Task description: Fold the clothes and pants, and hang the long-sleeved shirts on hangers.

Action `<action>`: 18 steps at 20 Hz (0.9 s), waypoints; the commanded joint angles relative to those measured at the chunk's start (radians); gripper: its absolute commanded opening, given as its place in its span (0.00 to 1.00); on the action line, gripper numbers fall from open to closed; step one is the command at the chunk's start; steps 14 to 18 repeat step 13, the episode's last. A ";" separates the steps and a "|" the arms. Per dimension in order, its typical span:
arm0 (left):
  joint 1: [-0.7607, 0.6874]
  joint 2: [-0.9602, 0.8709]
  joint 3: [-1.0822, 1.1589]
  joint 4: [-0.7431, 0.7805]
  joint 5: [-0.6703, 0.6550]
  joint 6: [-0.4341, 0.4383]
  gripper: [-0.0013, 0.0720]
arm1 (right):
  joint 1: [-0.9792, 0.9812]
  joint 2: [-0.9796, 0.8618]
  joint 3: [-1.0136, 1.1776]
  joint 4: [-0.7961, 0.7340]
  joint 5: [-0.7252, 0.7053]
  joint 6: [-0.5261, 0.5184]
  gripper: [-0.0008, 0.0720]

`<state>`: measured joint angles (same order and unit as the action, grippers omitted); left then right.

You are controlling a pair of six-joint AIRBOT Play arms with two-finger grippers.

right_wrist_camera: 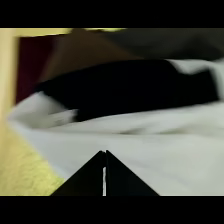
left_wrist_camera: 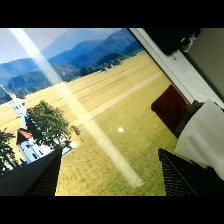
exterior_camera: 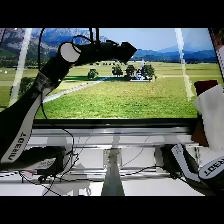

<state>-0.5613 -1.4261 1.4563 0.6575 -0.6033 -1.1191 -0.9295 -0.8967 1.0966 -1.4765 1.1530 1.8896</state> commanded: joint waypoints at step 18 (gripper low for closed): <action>0.001 -0.001 0.000 0.000 0.000 0.000 0.97 | 0.845 0.000 0.096 0.029 -0.177 -0.758 0.04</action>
